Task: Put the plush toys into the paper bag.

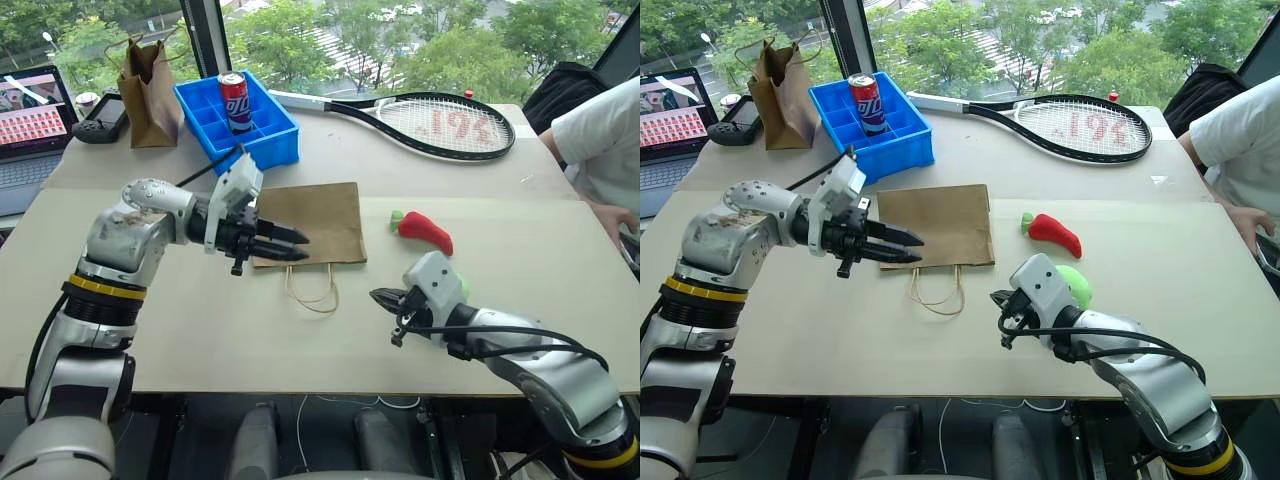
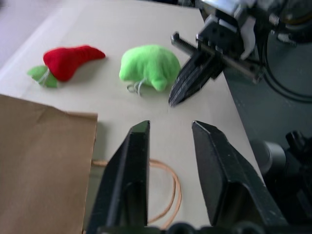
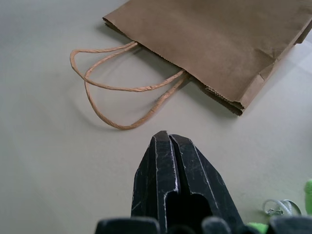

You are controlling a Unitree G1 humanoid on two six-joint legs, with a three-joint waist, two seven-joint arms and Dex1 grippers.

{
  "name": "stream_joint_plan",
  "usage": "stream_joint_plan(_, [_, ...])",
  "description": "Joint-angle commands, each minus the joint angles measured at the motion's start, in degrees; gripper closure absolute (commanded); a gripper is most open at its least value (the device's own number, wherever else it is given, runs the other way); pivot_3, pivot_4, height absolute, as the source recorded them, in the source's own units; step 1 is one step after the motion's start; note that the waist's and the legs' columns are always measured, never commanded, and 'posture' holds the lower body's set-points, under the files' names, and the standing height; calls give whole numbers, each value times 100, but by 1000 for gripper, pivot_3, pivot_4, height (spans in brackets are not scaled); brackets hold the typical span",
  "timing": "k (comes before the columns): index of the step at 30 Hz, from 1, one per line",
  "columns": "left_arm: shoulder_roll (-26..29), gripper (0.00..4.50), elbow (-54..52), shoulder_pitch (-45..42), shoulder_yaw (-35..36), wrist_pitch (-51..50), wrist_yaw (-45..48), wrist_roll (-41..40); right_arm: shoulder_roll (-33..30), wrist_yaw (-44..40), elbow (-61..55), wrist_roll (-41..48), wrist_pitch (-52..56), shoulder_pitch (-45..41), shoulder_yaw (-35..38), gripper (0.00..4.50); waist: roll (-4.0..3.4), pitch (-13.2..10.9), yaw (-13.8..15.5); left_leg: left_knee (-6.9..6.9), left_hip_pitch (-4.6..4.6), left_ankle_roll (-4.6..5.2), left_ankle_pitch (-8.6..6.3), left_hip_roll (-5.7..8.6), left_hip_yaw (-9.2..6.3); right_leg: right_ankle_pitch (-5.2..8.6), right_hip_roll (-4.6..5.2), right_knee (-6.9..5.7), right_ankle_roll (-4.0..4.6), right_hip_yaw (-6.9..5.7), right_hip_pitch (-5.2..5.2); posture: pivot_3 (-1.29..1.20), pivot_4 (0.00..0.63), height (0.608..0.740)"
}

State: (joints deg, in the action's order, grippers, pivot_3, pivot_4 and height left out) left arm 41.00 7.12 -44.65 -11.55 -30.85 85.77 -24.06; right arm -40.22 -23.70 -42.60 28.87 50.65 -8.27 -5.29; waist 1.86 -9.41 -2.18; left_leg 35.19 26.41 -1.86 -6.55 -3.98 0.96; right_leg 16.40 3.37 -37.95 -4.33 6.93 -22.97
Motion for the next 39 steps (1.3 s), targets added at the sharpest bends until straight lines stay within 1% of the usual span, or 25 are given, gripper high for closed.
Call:
stream_joint_plan(1, [-44, 1353, -96, 41, -121, 394, 175, 137, -61, -118, -356, 185, 109, -58, 305, 4500, 0, 0, 7, 0, 1, 0, 0, 0, 0, 1, 0, 0, 1, 0, -1, 0, 150, 740])
stream_joint_plan(5, [-188, 24, -64, 159, -289, 842, 29, 470, -53, -124, -418, 234, 218, -105, 348, 4500, 0, 0, 11, 0, 1, 0, 0, 0, 0, 1, 0, -1, 0, 0, 0, 0, 150, 740])
stream_joint_plan(8, [-210, 24, -97, 291, -505, 1031, 83, 699, -39, -107, -463, 260, 289, -129, 368, 4500, 0, 0, 1, -1, 1, 0, 0, 0, -1, 1, 0, -1, 0, 0, -1, 0, 150, 740])
stream_joint_plan(10, [-358, 24, 90, 281, -613, 1154, -225, 984, -32, -100, -463, 263, 320, -157, 380, 4500, 0, 0, 1, -2, 1, 0, 0, 0, -1, 1, 0, -3, 1, 0, -3, 0, 150, 740])
stream_joint_plan(12, [-375, 24, 170, 338, -768, 1325, -242, 1200, -32, -90, -471, 263, 347, -173, 394, 4500, 1, 0, 3, -1, 1, 0, 0, 0, -1, 1, 0, -3, 1, 0, -3, 0, 150, 740])
stream_joint_plan(16, [-508, 24, 319, 412, -823, 1471, -330, 1336, -36, -71, -509, 285, 414, -186, 436, 4500, 1, 0, -2, -1, 1, 0, 0, 0, -1, 1, 0, -3, 0, 0, -3, 0, 150, 740])
stream_joint_plan(18, [-564, 561, 432, 404, -848, 1536, -351, 1413, -40, -66, -521, 284, 440, -194, 446, 4500, 1, 0, 1, -2, 1, 0, 0, 0, -1, 1, 0, -2, 0, 1, -2, 0, 150, 740])
stream_joint_plan(19, [-566, 667, 472, 403, -875, 1576, -322, 1453, -46, -63, -527, 278, 451, -199, 448, 4500, 1, 0, 1, -2, 2, 0, 0, 0, -1, 1, 0, -2, 0, 0, -2, 0, 150, 740])
stream_joint_plan(21, [-573, 1296, 546, 403, -910, 1630, -293, 1523, -52, -57, -528, 278, 471, -219, 461, 4500, 1, 0, -1, -2, 2, 0, 0, 0, -1, 1, 0, -2, 0, 0, -3, 0, 150, 740])
stream_joint_plan(23, [-621, 1942, 576, 385, -886, 1545, -258, 1487, -48, -49, -525, 283, 484, -237, 471, 4500, 1, 0, -4, -2, 2, 0, 0, 0, -1, 1, 0, -2, 0, 0, -3, 0, 150, 740])
stream_joint_plan(24, [-662, 2408, 545, 349, -831, 1373, -237, 1377, -48, -46, -526, 284, 489, -239, 473, 4500, 1, 0, -3, -2, 2, 0, 0, 0, -1, 1, 0, -3, 0, 0, -3, 0, 150, 740])
stream_joint_plan(26, [-683, 3074, 477, 288, -753, 1133, -159, 1224, -60, -41, -525, 268, 494, -238, 470, 4500, 1, 0, -4, -2, 2, 0, 0, 0, -1, 1, 0, -2, 0, 0, -2, 0, 150, 740])
stream_joint_plan(27, [-673, 3331, 466, 271, -738, 1101, -129, 1215, -65, -39, -521, 258, 496, -242, 466, 4500, 1, 0, -5, -1, 2, 0, 0, 0, -1, 1, 0, -2, 0, 0, -2, 0, 150, 740])
stream_joint_plan(28, [-650, 3729, 481, 250, -732, 1110, -101, 1227, -64, -35, -518, 249, 494, -246, 465, 4500, 1, 0, -6, -2, 2, 0, 0, 0, -1, 1, 0, -2, 0, 0, -3, 0, 150, 740])
stream_joint_plan(29, [-635, 4223, 498, 235, -727, 1119, -83, 1237, -59, -30, -514, 244, 495, -253, 462, 4500, 1, 0, -5, -2, 2, 0, 0, 0, -1, 1, 0, -3, 0, 0, -3, 0, 150, 740])
stream_joint_plan(30, [-633, 4483, 510, 214, -709, 1097, -79, 1228, -55, -28, -512, 241, 494, -256, 457, 4500, 1, 0, -5, -2, 2, 0, 0, 0, -1, 1, 0, -3, 0, 0, -3, 0, 150, 740])
stream_joint_plan(31, [-639, 4483, 504, 182, -679, 1031, -71, 1191, -53, -29, -510, 239, 493, -255, 452, 4500, 1, 0, -6, -2, 2, 0, 0, 0, -1, 1, 0, -3, 0, 0, -3, 0, 150, 740])
stream_joint_plan(36, [-702, 4483, 109, -290, -285, -39, 12, 469, 47, -9, -444, 162, 399, -161, 276, 4500, 2, -1, -9, -1, 4, 0, 0, 0, -2, 2, 0, -3, -1, 0, -4, 0, 150, 740])
stream_joint_plan(39, [-815, 4483, -136, -710, -28, -846, -333, 107, 224, 110, -306, -56, 299, -126, -25, 4500, 2, -1, -4, -1, 5, 0, 0, 0, -2, 3, 0, -3, -3, -1, -4, 0, 150, 740])
